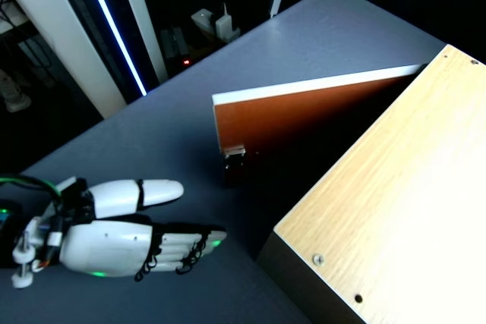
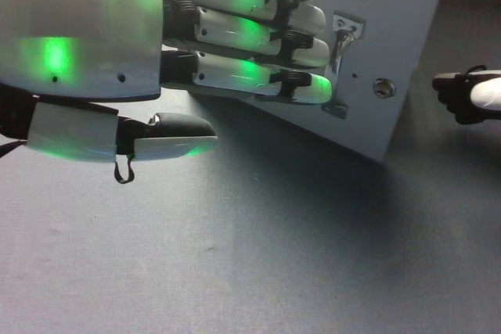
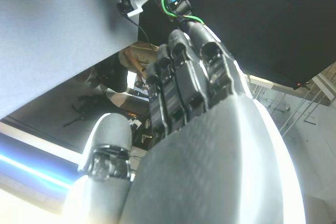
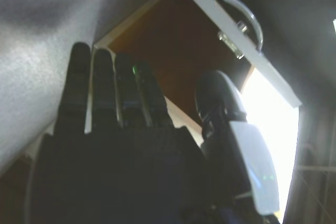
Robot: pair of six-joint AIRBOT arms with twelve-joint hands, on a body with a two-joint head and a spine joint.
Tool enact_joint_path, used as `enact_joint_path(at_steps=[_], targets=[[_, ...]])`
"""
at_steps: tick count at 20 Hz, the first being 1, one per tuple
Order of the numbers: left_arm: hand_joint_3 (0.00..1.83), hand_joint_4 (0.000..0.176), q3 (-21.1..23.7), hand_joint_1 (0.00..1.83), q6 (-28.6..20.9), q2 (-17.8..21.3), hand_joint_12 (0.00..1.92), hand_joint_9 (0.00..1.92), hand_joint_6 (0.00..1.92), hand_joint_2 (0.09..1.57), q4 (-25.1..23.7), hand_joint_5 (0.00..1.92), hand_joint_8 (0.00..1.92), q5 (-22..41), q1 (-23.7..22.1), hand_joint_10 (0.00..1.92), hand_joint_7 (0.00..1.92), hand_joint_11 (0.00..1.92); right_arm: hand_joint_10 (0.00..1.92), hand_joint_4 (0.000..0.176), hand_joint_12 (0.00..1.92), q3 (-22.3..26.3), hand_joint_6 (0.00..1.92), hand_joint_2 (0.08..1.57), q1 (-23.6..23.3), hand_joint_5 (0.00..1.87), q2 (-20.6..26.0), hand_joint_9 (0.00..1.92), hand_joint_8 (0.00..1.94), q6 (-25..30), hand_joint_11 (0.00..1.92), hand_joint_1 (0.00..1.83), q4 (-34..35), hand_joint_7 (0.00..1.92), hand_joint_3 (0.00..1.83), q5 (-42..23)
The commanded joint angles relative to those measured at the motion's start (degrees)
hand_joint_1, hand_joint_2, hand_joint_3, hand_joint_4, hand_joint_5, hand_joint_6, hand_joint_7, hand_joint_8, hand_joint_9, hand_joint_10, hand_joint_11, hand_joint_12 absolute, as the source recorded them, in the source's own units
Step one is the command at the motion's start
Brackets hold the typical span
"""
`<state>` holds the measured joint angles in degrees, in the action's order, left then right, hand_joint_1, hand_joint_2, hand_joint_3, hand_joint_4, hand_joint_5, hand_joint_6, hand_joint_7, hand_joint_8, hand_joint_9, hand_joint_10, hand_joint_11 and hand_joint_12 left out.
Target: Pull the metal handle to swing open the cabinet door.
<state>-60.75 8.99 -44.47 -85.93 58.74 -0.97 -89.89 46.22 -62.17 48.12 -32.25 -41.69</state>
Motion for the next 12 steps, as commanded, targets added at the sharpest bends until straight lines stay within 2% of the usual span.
enact_joint_path(at_steps=[1,6,12], targets=[[0.21,0.000,-0.07,0.00,0.46,0.41,0.78,0.37,0.00,1.56,5.71,0.36,0.00,1.48,-0.61,0.00,0.40,0.00,0.00,0.000,0.46,0.44,0.00,1.57,-1.35,0.10,0.22,0.12,0.00,0.56,0.00,0.00,3.32,0.12,0.00,-4.10],[0.04,0.000,-0.07,0.00,0.46,0.41,0.75,0.36,0.00,1.54,5.71,0.37,0.00,1.48,-0.61,0.00,0.39,0.00,0.00,0.000,0.44,1.37,0.00,1.57,-4.16,0.10,-0.51,0.12,0.00,0.56,0.00,0.00,4.66,0.11,0.00,-2.33],[0.00,0.000,-0.07,0.00,0.46,0.41,0.78,0.36,0.00,1.49,5.71,0.36,0.00,1.48,-0.61,0.00,0.39,0.00,0.00,0.000,0.40,1.82,0.00,1.57,-6.34,0.09,-1.95,0.11,0.00,0.56,0.00,0.00,6.58,0.10,0.00,-1.67]])
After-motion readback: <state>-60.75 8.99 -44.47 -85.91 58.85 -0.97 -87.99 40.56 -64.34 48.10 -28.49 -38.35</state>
